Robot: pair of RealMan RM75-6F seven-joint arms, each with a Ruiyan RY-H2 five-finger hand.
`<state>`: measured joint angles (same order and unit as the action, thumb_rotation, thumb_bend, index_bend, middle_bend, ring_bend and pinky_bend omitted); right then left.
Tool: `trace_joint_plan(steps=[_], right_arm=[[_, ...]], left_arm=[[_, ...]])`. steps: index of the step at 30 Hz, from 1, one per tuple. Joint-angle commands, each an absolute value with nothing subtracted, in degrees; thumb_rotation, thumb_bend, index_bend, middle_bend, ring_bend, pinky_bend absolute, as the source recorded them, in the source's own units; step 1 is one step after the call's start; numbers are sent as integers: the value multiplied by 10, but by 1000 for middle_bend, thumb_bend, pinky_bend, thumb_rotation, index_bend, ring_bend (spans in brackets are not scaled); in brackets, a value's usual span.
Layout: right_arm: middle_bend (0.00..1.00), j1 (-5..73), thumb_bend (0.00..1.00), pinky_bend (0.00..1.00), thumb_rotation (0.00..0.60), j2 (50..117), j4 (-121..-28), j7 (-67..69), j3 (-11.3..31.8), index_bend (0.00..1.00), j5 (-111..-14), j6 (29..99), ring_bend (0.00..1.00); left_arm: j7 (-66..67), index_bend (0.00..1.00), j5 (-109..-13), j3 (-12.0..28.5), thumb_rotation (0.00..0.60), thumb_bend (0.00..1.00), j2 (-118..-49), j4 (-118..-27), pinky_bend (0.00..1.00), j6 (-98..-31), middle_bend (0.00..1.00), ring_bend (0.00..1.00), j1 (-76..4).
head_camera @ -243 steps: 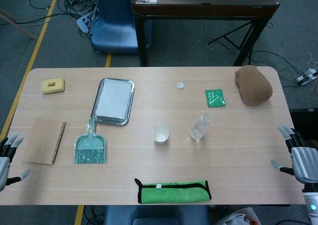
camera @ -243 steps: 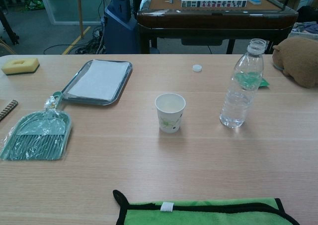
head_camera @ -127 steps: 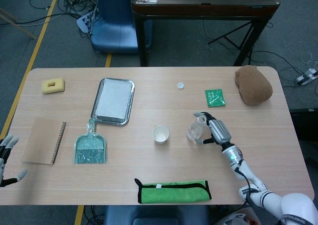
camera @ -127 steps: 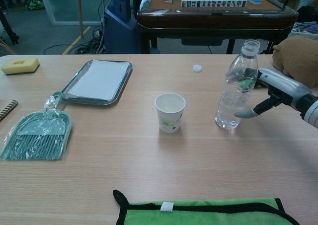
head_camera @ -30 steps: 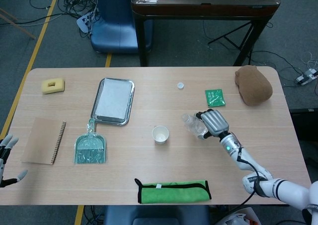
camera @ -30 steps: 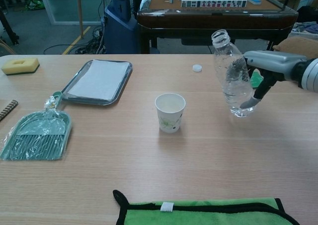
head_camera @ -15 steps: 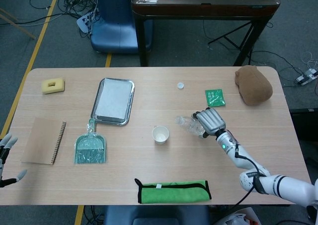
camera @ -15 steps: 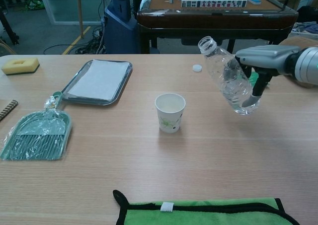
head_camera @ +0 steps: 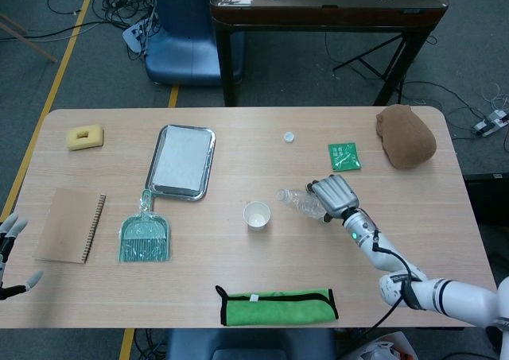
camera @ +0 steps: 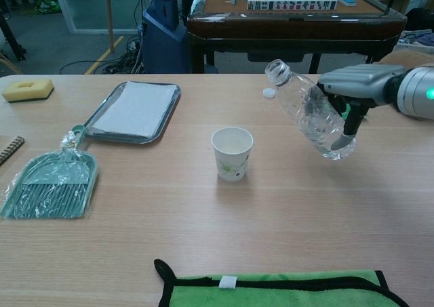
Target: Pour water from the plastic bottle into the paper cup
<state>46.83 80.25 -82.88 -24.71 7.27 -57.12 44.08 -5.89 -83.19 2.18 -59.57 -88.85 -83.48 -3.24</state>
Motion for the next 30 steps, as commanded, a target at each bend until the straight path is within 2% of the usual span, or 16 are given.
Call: trace_joint_plan(steps=[1, 30], right_arm=[[624, 478, 200, 425, 600, 794, -838, -268, 69, 603, -554, 438, 496], [628, 597, 228, 435, 600, 755, -932, -494, 6, 609, -311, 488, 501]], left_arm=[[-59, 0, -832, 22, 600, 153, -596, -888, 348, -835, 0, 40, -32], [-67, 0, -832, 24, 600, 154, -588, -894, 348, -841, 0, 40, -30]])
